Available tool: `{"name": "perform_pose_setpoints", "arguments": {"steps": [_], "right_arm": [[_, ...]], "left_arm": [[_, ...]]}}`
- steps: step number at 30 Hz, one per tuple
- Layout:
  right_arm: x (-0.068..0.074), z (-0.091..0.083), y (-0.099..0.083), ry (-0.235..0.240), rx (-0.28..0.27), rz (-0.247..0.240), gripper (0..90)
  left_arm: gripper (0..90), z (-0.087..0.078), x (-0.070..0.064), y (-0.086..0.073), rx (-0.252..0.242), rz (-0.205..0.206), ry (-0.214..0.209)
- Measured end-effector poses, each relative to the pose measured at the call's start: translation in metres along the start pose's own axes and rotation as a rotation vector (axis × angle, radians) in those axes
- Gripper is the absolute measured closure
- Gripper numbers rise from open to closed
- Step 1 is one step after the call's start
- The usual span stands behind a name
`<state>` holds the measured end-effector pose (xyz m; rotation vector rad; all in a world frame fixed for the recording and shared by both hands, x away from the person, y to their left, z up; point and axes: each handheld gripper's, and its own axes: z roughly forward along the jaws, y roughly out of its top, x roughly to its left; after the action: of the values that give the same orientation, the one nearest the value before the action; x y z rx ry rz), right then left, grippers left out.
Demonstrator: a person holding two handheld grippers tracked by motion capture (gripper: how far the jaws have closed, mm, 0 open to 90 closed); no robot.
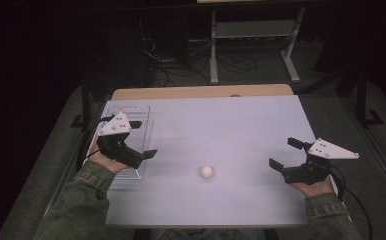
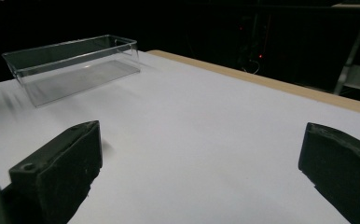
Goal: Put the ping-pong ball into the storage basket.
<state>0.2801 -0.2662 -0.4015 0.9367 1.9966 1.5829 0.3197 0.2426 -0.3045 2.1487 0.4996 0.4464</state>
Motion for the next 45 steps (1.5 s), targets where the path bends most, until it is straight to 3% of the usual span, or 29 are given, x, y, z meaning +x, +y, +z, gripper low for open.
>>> {"name": "perform_pose_setpoints", "arguments": {"steps": [33, 45], "right_arm": [[-0.006, -0.008, 0.000, -0.050, -0.014, -0.012, 0.0], [-0.008, -0.010, 0.000, -0.059, -0.023, -0.008, 0.0]], "left_arm": [[0.0, 0.042, -0.008, 0.016, 0.156, 0.075, -0.085], [0.0, 0.059, -0.014, 0.027, 0.179, 0.104, -0.129]]}}
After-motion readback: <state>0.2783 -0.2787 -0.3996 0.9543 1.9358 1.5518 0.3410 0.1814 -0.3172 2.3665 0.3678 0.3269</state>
